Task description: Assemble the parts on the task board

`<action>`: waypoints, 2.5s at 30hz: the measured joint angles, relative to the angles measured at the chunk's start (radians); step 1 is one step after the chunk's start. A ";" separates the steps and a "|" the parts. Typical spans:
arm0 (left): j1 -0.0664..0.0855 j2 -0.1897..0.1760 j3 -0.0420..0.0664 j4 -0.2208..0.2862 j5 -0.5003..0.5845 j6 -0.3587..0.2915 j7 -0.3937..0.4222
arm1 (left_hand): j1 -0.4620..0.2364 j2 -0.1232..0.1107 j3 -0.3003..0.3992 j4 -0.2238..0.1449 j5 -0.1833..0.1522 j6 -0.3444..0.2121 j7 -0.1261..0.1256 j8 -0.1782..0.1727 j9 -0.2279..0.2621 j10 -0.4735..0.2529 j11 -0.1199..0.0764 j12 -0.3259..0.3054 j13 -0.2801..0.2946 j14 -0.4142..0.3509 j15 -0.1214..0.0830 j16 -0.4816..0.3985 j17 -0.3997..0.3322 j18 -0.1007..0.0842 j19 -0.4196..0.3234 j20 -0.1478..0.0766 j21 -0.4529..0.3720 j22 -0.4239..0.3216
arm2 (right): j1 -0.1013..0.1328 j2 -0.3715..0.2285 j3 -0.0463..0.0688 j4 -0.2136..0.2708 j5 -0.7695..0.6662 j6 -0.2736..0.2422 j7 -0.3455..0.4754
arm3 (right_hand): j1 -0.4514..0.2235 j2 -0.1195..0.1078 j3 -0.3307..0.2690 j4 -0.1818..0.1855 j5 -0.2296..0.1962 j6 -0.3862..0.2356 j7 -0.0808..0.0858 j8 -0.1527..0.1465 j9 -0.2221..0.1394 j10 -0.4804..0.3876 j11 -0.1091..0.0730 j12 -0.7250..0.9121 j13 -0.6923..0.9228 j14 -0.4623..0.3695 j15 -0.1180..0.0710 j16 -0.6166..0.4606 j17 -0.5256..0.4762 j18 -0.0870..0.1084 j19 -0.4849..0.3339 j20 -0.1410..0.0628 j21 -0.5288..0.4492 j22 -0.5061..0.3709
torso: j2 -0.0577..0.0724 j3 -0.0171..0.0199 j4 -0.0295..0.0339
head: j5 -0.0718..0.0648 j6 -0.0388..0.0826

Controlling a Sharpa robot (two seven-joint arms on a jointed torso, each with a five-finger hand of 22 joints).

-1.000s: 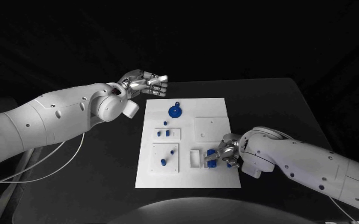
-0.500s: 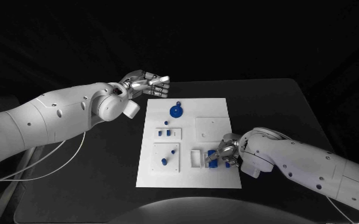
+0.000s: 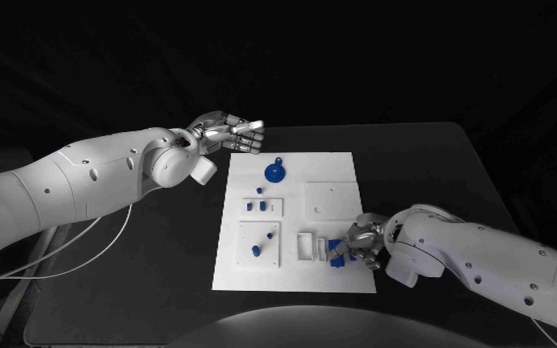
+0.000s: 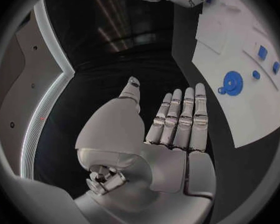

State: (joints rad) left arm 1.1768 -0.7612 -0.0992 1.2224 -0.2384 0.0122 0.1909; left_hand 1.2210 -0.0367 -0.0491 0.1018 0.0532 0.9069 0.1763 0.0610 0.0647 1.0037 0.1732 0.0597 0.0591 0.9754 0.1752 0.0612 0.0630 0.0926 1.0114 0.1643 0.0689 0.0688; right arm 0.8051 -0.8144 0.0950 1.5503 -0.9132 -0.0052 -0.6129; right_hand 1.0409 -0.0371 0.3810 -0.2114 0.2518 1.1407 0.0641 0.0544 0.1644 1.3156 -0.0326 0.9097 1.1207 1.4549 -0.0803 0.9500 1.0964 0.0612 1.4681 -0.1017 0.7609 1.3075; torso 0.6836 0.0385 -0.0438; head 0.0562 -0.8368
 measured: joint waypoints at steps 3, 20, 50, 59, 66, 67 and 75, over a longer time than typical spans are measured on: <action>0.000 0.000 -0.002 -0.001 0.000 0.004 -0.004 | 0.000 0.009 -0.001 -0.008 0.000 0.000 0.000 0.000 0.000 0.000 0.000 0.000 0.000 0.000 0.000 0.000 0.000 0.000 0.000 0.000 0.000 0.000 | 0.012 -0.016 0.001 0.021 0.024 -0.001 -0.010 | 0.001 0.003 -0.015 0.007 0.000 0.003 0.002 0.000 0.001 0.000 0.000 0.000 0.000 0.000 0.000 0.000 0.000 0.000 -0.003 -0.003 0.000 0.000 | 0.000 -0.0010 0.0006 | -0.001 0.001; 0.000 0.005 -0.008 -0.009 0.000 0.015 -0.020 | 0.000 0.011 -0.002 -0.011 0.000 0.000 0.000 0.000 0.000 0.000 0.000 0.000 0.000 0.000 0.000 0.000 0.000 0.000 0.000 0.000 0.000 0.000 | 0.035 0.010 0.005 0.055 0.096 0.022 -0.050 | 0.003 0.016 -0.107 0.060 0.000 0.007 0.003 0.007 0.024 0.002 -0.001 -0.013 -0.009 0.003 -0.003 -0.006 -0.004 0.000 -0.003 -0.003 0.000 0.000 | 0.000 -0.0039 0.0040 | 0.003 0.002; 0.000 0.010 -0.011 -0.005 -0.012 0.014 -0.017 | 0.003 0.031 -0.015 -0.035 0.000 0.000 0.000 0.000 0.000 0.000 0.000 0.000 0.000 0.007 0.000 0.000 0.000 0.000 0.000 0.000 0.000 0.000 | 0.043 0.143 -0.042 -0.041 -0.120 0.026 -0.046 | -0.020 -0.003 -0.124 0.144 -0.034 0.047 -0.016 0.015 0.028 0.018 -0.003 -0.013 -0.004 0.008 -0.004 -0.001 0.011 0.000 -0.003 -0.003 0.014 0.000 | 0.000 -0.0020 0.0027 | 0.037 0.000; 0.000 0.010 -0.011 -0.004 -0.017 0.014 -0.016 | 0.003 0.031 -0.015 -0.040 0.000 0.000 0.000 0.000 0.000 0.000 0.000 0.000 0.000 0.009 -0.002 0.000 0.000 0.000 0.000 0.000 0.000 0.000 | 0.045 0.134 -0.045 -0.022 -0.143 0.021 -0.047 | -0.016 -0.007 -0.120 0.148 -0.027 0.046 -0.015 0.002 0.025 0.015 -0.005 -0.013 -0.004 0.008 -0.005 -0.001 0.012 0.000 -0.003 -0.003 0.018 0.000 | 0.000 -0.0022 0.0021 | 0.044 0.002; 0.000 0.009 -0.011 -0.004 -0.018 0.014 -0.016 | 0.003 0.031 -0.015 -0.040 0.000 0.000 0.000 0.000 0.000 0.000 0.000 0.000 0.000 0.009 -0.002 0.000 0.000 0.000 0.000 0.000 0.000 0.000 | 0.055 0.115 -0.046 0.004 -0.140 0.013 -0.050 | -0.015 -0.007 -0.120 0.148 -0.027 0.045 -0.014 0.006 0.025 0.011 -0.009 -0.013 -0.003 0.008 -0.005 -0.001 0.012 0.000 -0.003 -0.003 0.018 0.000 | 0.000 -0.0027 0.0013 | 0.047 0.002; 0.000 0.009 -0.011 -0.005 -0.018 0.014 -0.016 | 0.003 0.031 -0.015 -0.040 0.000 0.000 0.000 0.000 0.000 0.000 0.000 0.000 0.000 0.009 -0.002 0.000 0.000 0.000 0.000 0.000 0.000 0.000 | 0.058 0.110 -0.046 0.010 -0.137 0.012 -0.052 | -0.015 -0.007 -0.120 0.148 -0.027 0.045 -0.014 0.006 0.026 0.011 -0.009 -0.013 -0.002 0.008 -0.005 0.001 0.013 0.000 -0.003 -0.004 0.023 0.000 | 0.000 -0.0027 0.0012 | 0.047 0.001; 0.000 0.009 -0.011 -0.005 -0.019 0.015 -0.016 | 0.002 0.045 -0.025 -0.050 0.000 0.000 0.000 0.000 0.000 0.000 0.000 0.000 0.000 0.009 -0.002 0.000 0.000 0.000 0.000 0.000 0.000 0.000 | 0.071 0.104 -0.042 0.025 -0.094 0.008 -0.056 | -0.015 -0.007 -0.121 0.155 -0.027 0.045 -0.015 0.006 0.027 0.011 -0.009 -0.013 -0.001 0.005 -0.007 0.005 0.014 0.000 0.001 -0.007 0.025 0.000 | 0.000 -0.0014 0.0007 | 0.046 0.004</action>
State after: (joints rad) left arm 1.1766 -0.7526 -0.1103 1.2173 -0.2572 0.0273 0.1749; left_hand 1.2232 0.0085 -0.0739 0.0521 0.0532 0.9073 0.1767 0.0610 0.0647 1.0038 0.1731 0.0596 0.0591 0.9845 0.1733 0.0612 0.0632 0.0926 1.0115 0.1643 0.0690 0.0690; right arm 0.8764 -0.7101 0.0526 1.5753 -1.0073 0.0030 -0.6689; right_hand 1.0256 -0.0439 0.2595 -0.0564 0.2248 1.1862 0.0493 0.0609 0.1919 1.3266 -0.0415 0.8965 1.1202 1.4601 -0.0875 0.9545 1.1109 0.0608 1.4686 -0.1090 0.7858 1.3073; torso 0.6841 0.0371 -0.0431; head 0.1018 -0.8332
